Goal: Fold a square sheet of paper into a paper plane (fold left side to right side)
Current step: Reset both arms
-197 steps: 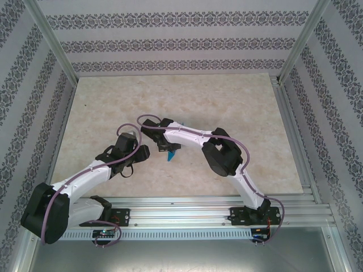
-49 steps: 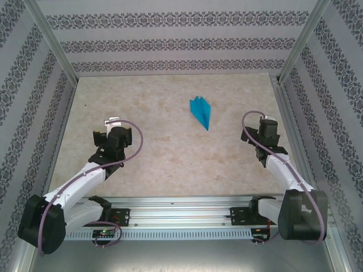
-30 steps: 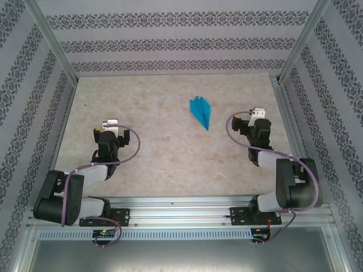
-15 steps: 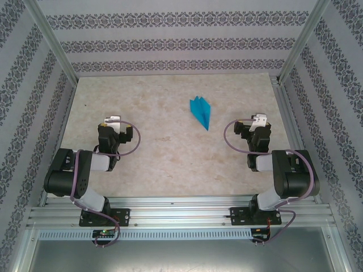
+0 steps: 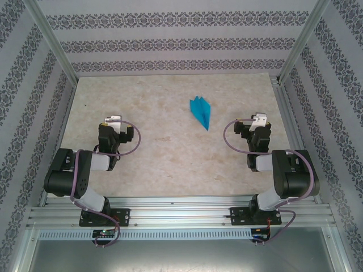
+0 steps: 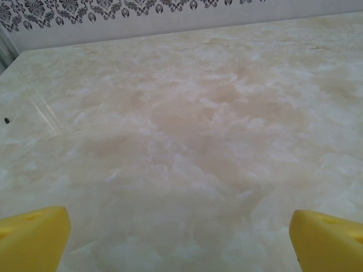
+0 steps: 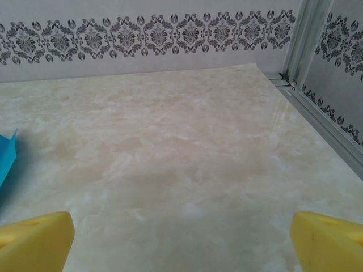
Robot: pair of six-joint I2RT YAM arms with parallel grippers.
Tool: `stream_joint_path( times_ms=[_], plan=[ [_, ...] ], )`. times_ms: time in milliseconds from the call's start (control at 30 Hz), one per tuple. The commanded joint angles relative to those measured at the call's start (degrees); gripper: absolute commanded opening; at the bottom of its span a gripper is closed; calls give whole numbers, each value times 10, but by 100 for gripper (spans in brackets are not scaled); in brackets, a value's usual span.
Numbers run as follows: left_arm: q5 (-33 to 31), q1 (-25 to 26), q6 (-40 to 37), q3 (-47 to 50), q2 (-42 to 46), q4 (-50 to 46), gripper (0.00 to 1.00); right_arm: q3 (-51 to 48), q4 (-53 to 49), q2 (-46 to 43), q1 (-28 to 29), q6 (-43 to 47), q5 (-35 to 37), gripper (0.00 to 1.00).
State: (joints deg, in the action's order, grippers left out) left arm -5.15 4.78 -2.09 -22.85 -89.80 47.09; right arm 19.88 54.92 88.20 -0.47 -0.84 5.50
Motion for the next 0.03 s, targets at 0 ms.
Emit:
stream_joint_path(
  times_ms=[0],
  plan=[
    [8,-6,6,-8,3,8,100,6,22,-3,5,8,11,98]
  ],
)
